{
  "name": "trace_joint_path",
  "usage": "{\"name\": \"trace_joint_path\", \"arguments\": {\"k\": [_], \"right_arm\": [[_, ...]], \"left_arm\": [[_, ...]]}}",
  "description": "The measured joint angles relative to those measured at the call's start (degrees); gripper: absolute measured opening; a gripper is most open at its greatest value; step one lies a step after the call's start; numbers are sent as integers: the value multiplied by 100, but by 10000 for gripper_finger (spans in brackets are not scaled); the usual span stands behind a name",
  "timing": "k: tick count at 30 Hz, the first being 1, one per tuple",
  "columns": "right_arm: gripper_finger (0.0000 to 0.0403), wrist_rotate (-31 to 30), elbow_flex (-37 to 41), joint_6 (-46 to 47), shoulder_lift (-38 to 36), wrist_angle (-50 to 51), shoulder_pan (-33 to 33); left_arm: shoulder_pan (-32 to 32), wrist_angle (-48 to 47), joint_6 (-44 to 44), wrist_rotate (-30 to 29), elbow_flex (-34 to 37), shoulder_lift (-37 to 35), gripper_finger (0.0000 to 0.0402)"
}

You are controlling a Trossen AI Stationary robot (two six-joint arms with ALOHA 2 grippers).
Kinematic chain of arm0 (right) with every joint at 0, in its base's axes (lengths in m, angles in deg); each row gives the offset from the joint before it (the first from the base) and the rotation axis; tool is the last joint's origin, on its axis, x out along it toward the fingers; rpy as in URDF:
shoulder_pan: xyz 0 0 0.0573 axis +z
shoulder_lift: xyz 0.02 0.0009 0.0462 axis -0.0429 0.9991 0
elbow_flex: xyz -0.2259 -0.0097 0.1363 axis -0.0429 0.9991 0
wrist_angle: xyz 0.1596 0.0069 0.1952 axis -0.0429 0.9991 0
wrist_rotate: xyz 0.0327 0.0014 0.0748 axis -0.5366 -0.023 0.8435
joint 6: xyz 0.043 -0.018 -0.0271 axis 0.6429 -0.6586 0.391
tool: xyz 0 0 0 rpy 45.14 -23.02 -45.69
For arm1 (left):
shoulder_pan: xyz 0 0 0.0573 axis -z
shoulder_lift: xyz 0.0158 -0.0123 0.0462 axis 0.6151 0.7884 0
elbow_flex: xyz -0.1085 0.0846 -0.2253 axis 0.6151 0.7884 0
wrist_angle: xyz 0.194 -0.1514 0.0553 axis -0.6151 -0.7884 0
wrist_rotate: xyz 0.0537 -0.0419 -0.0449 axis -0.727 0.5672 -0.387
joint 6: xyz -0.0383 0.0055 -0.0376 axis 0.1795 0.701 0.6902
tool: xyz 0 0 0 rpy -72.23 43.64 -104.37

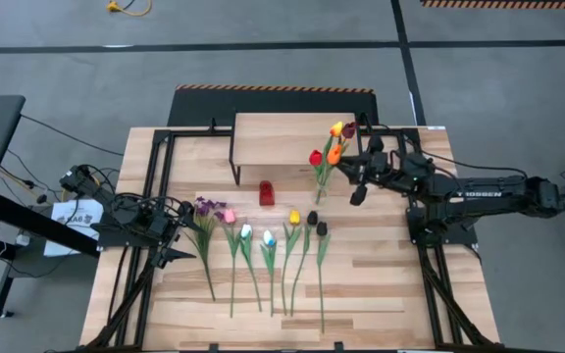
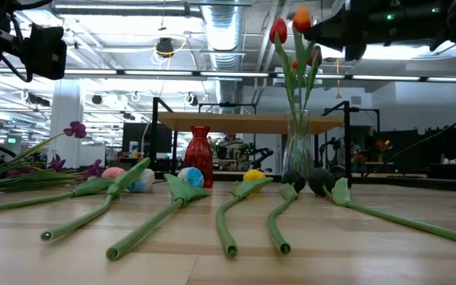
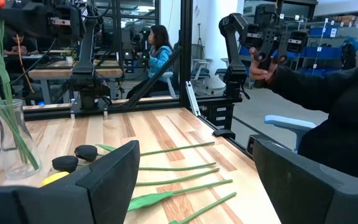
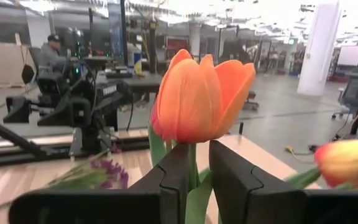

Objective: Pick and place flowers into a vace then onto a shelf
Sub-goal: Put the orange flower into the transparent vase

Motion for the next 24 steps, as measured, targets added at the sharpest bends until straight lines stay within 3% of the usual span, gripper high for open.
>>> {"name": "trace_joint_path", "arguments": {"k": [12,24], "right_arm": [[57,0,-2,202,0,661,2],[60,2,-2,195,-17,706,2]], "left_arm": [[0,0,0,1,-1,0,302],[-1,0,0,-1,-1,0,302]]}}
